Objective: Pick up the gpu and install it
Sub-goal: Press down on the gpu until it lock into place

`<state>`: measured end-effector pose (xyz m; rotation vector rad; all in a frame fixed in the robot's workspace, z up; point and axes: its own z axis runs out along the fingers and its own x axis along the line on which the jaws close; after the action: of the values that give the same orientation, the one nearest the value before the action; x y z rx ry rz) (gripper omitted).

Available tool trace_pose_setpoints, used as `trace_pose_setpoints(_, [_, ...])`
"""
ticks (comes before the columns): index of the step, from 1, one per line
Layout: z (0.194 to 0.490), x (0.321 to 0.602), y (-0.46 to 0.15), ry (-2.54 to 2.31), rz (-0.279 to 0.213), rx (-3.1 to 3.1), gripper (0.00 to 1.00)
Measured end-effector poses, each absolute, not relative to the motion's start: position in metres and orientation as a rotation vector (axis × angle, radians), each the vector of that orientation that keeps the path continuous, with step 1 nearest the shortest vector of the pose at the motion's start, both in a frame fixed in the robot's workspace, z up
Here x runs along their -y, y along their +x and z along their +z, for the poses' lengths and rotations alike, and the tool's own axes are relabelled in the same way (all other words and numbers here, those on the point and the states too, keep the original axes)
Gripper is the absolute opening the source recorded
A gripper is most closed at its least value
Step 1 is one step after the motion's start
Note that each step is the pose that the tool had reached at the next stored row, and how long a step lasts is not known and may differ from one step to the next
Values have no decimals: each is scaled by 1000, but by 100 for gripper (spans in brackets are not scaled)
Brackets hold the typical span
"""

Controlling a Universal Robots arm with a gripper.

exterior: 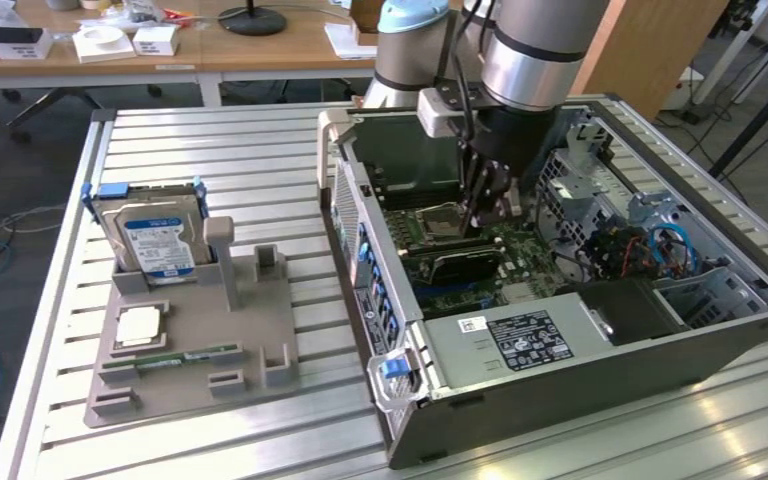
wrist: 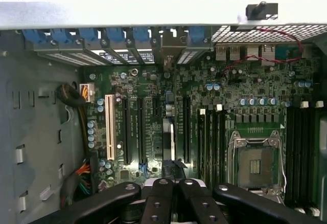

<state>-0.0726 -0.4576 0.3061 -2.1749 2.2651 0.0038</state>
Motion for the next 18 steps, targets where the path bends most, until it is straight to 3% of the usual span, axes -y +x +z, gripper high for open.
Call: trace_pose_setpoints(18, [296, 452, -76, -2175, 4, -2265, 10])
